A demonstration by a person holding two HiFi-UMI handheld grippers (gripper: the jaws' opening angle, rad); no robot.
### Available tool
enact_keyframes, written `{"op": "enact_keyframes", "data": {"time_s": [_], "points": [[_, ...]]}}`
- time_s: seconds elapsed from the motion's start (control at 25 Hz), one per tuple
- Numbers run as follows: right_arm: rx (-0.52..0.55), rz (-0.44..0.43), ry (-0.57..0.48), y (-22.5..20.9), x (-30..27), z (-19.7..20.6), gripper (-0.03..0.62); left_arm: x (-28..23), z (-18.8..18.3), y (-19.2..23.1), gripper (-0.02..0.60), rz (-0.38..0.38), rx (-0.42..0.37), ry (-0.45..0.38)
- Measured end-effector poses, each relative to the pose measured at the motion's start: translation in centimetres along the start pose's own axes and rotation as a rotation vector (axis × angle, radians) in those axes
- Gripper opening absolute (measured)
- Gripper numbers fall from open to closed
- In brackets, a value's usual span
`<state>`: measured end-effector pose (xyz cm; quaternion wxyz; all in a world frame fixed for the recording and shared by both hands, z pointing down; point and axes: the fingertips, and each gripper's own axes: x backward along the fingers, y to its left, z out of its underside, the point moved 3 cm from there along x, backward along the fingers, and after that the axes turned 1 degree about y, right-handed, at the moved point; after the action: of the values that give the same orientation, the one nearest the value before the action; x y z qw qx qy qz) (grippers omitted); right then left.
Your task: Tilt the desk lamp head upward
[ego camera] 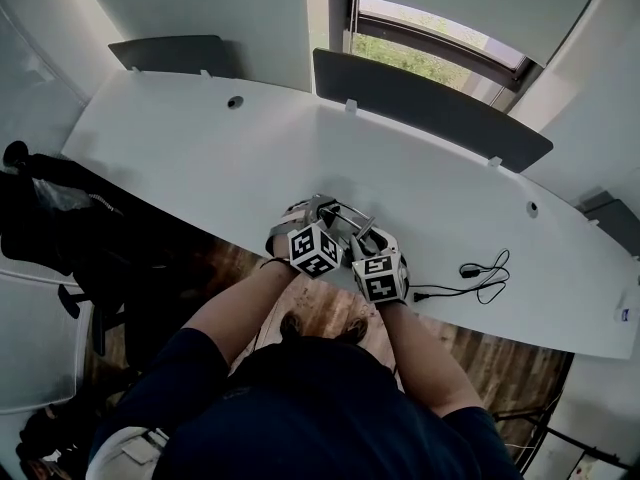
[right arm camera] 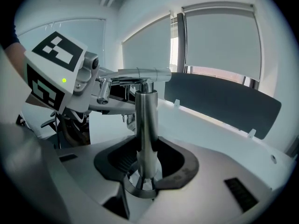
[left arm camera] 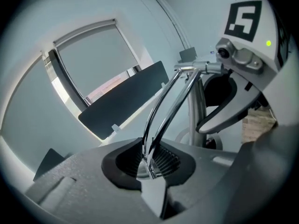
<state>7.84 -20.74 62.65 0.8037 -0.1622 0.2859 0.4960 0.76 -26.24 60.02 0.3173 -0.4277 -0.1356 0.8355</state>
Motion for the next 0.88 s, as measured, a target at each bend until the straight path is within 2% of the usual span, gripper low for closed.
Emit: {"op": "enact_keyframes", "data": {"time_s": [0.08, 0.2, 0.36, 0.56, 0.88], "points": [[0.007, -0.002, 0.001, 0.0, 0.0, 0.0, 0.143, 0.2, -0.3, 0.6, 0.069, -0.002, -0.043, 0.02], [0.009, 0.0, 0.003, -0.1, 0.0, -0.3, 0.143, 1.0, -1.3, 2.8, 0.078, -0.077, -0.095, 0.011], [0.003, 0.008, -0.001, -0.2, 0.0, -0.2, 0.143, 2.5, -2.8, 4.4, 0.104, -0.123, -0.188, 0.001], [0.006, 0.005, 0.01, -0.1, -0.1, -0.1, 0.143, 3.8, -3.8, 5.0, 0.124, -0.167, -0.251, 0.005], [0.007, 0.011, 0.023, 0.1, -0.2, 0.0, 0.143, 5.8, -5.9, 5.5, 0.149, -0.25, -0.472, 0.009]]}}
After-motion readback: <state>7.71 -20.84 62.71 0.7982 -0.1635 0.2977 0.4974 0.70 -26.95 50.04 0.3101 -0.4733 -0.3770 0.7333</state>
